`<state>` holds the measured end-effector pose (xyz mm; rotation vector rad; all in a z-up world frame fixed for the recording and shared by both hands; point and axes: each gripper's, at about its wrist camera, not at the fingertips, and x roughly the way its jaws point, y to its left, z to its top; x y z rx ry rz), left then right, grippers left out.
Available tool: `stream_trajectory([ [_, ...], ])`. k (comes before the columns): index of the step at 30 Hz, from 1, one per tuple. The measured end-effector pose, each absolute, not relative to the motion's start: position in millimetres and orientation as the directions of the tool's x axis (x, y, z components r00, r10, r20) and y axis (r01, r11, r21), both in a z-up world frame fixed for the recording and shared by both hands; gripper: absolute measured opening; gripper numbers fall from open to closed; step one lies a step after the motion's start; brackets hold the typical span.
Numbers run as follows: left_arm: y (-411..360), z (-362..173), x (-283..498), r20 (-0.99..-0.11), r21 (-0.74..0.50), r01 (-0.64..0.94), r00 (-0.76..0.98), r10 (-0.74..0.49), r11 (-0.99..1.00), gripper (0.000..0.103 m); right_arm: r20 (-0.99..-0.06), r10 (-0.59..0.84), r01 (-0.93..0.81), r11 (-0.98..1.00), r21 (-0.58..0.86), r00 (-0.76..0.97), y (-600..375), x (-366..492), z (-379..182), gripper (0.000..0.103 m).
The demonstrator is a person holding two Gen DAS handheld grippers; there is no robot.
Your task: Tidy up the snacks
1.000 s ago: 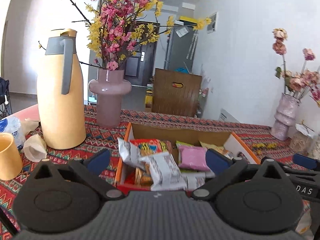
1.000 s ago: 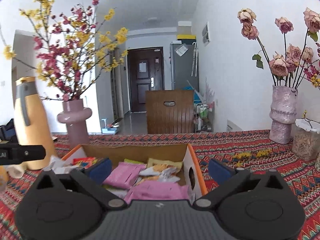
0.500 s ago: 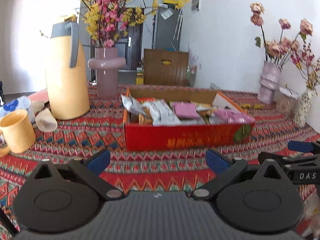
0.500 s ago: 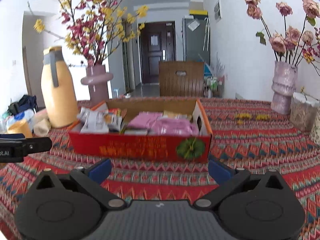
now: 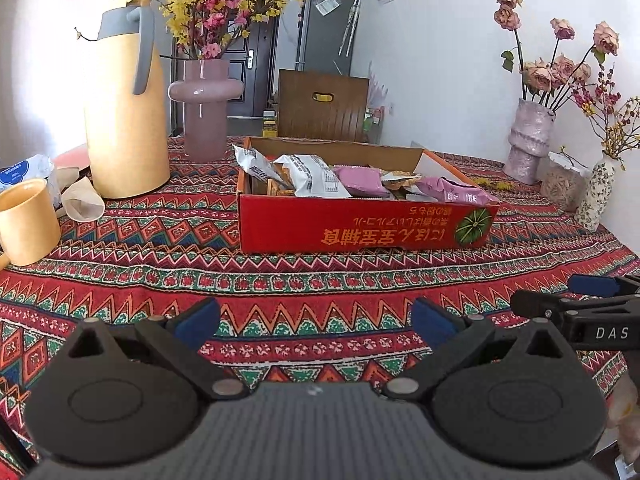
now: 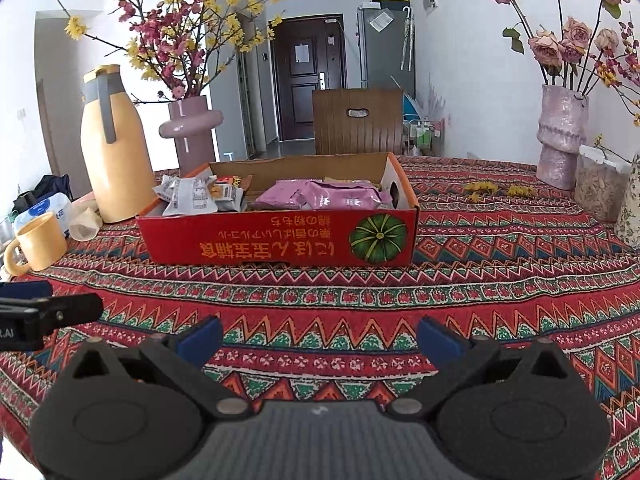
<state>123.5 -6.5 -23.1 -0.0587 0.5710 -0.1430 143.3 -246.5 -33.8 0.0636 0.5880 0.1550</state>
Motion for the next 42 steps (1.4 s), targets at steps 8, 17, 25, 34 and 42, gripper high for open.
stream_trajectory([
  [8, -7.1, -23.9, 124.1, -0.538, -0.096, 0.116, 0.829, -0.15, 0.989, 0.103, -0.551, 0.164, -0.124, 0.986, 0.108, 0.819, -247.8, 143.7, -35.3, 0.103],
  [17, -7.4, -24.3, 124.1, -0.54, -0.096, 0.115, 0.829, -0.149, 0.989, 0.103, -0.552, 0.162, -0.121, 0.987, 0.11, 0.818, -248.7, 143.9, -35.7, 0.103],
  [25, -7.1, -24.3, 124.3, -0.54, -0.094, 0.115, 0.829, -0.148, 0.989, 0.103, -0.553, 0.162, -0.121, 0.987, 0.11, 0.817, -248.8, 143.8, -35.6, 0.103],
  [34, -6.5, -23.8, 124.5, -0.541, -0.094, 0.114, 0.828, -0.147, 0.989, 0.103, -0.551, 0.163, -0.122, 0.986, 0.109, 0.818, -249.2, 143.7, -35.1, 0.103],
  [42, -6.5, -23.9, 124.3, -0.54, -0.094, 0.115, 0.829, -0.148, 0.989, 0.103, -0.55, 0.162, -0.122, 0.987, 0.109, 0.819, -250.5, 143.9, -34.4, 0.103],
])
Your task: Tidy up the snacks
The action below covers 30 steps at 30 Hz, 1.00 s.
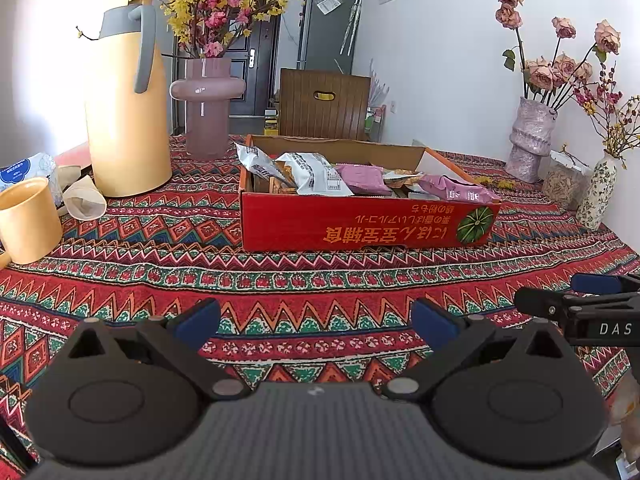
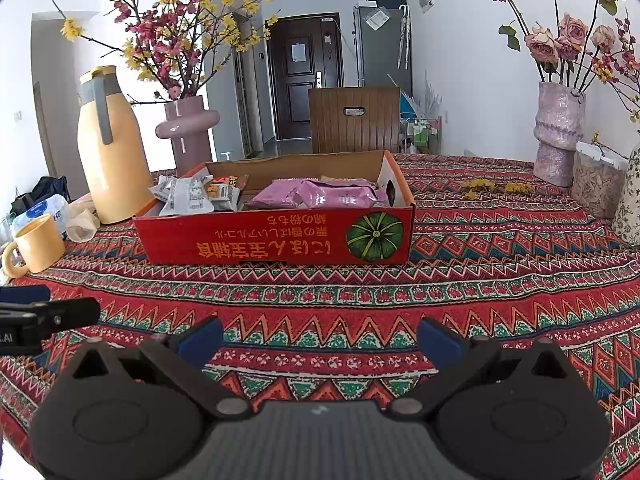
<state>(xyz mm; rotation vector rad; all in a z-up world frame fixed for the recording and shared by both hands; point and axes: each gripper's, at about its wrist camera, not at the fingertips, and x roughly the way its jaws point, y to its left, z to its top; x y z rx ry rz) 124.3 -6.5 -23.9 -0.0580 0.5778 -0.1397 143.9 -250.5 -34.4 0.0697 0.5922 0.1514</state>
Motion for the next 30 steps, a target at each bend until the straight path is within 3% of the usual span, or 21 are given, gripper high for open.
stream_trajectory([
  [30, -6.5, -24.0, 121.9, -0.528, -0.098, 0.116, 0.835, -0.151, 0.988, 0.103, -0.551, 0.16, -0.121, 0.987, 0.108, 0.819, -250.6, 143.5, -34.3, 0.103],
])
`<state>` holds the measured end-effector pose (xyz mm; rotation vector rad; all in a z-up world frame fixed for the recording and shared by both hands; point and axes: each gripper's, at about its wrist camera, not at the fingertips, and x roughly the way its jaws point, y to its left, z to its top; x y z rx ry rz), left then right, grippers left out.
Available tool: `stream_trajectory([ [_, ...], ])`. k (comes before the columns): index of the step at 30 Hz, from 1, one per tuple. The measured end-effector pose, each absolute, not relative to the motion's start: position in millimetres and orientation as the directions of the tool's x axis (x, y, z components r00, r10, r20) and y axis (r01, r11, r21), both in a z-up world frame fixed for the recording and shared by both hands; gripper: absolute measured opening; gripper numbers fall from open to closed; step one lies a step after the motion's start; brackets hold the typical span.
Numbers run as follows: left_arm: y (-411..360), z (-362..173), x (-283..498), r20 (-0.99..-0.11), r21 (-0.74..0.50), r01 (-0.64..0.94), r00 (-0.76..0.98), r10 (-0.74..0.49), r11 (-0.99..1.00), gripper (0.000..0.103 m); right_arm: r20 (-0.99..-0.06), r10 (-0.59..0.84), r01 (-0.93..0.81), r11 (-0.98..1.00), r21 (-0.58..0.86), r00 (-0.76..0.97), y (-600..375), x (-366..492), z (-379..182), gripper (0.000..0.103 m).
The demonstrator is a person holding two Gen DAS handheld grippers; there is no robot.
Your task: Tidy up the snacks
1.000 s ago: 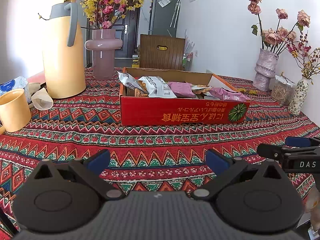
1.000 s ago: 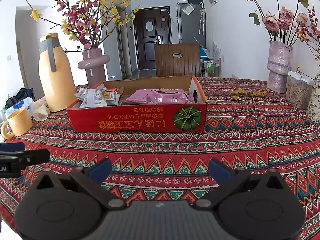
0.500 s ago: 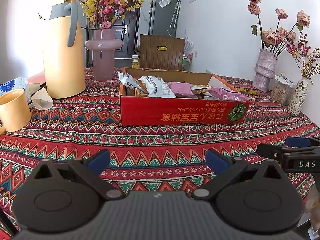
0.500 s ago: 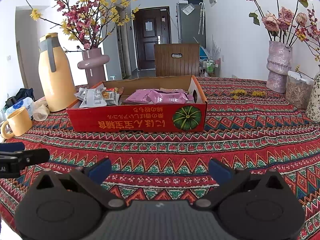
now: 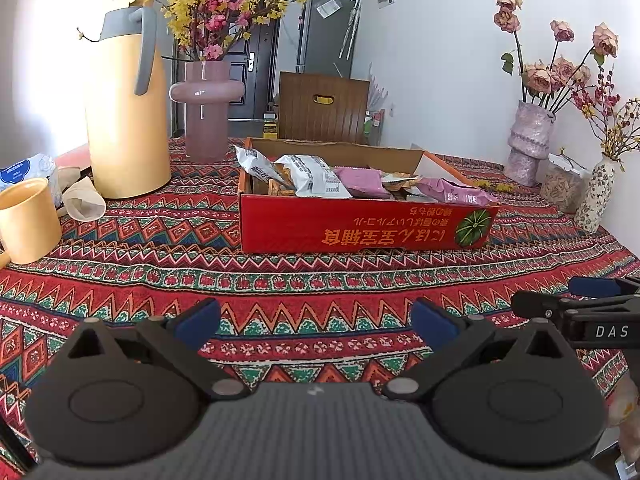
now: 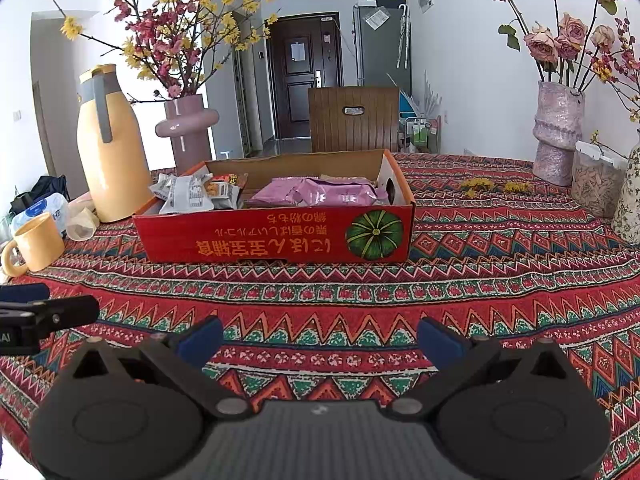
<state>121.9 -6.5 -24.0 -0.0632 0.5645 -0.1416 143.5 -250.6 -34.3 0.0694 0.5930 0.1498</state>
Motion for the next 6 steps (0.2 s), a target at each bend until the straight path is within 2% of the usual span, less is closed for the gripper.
stream_trajectory([
  [6, -7.0, -24.6, 122.1, -0.53, -0.102, 0.122, 0.833, -0.157, 0.987, 0.103, -0.553, 0.161, -0.121, 0.987, 0.108, 0.818, -250.6, 143.2, -34.9, 0.103],
])
